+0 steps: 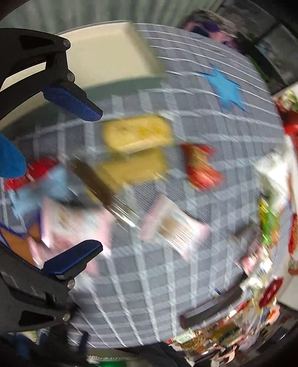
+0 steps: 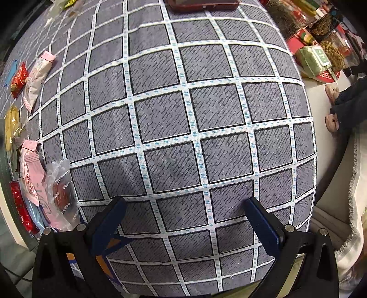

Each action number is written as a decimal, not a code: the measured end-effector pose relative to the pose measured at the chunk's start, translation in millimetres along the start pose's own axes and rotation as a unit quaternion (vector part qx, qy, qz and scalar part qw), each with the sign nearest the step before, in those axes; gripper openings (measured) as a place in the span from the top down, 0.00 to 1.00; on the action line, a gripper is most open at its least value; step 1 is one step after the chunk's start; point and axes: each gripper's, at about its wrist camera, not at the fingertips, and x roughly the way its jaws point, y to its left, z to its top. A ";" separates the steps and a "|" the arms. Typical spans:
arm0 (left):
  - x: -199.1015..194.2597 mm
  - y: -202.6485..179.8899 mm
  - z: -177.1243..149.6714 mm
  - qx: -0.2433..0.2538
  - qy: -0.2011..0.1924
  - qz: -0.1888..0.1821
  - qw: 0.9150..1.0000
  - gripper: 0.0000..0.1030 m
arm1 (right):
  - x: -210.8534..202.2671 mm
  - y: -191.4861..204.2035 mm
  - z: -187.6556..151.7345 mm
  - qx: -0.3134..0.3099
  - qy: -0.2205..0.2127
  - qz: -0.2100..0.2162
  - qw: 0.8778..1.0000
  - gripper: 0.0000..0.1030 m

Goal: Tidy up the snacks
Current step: 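Grasp the yellow Want Want rice cracker with the left tool while the right tool grasps a clear-wrapped candy, then carry both snacks over the cream tray and open both tools to drop them, then grasp the gold snack bar with the left tool while the right tool grasps a pink packet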

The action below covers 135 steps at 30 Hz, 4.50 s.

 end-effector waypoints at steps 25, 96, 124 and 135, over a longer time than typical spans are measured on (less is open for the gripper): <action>38.3 110.8 29.1 -0.050 0.013 0.028 0.998 0.00 | -5.7 79.3 34.1 -0.002 0.017 0.053 0.998 0.00; 28.8 189.9 -9.5 -0.137 0.032 0.055 0.989 0.39 | -72.7 386.3 -15.1 -0.258 0.021 0.169 0.951 0.06; 59.4 13.2 159.4 0.064 0.021 -0.013 0.998 0.32 | -13.8 188.3 19.0 -0.088 0.001 0.006 0.996 0.76; 106.7 -27.3 201.5 0.033 0.042 -0.048 0.997 0.23 | -11.5 95.5 0.0 -0.025 0.016 0.053 0.998 0.76</action>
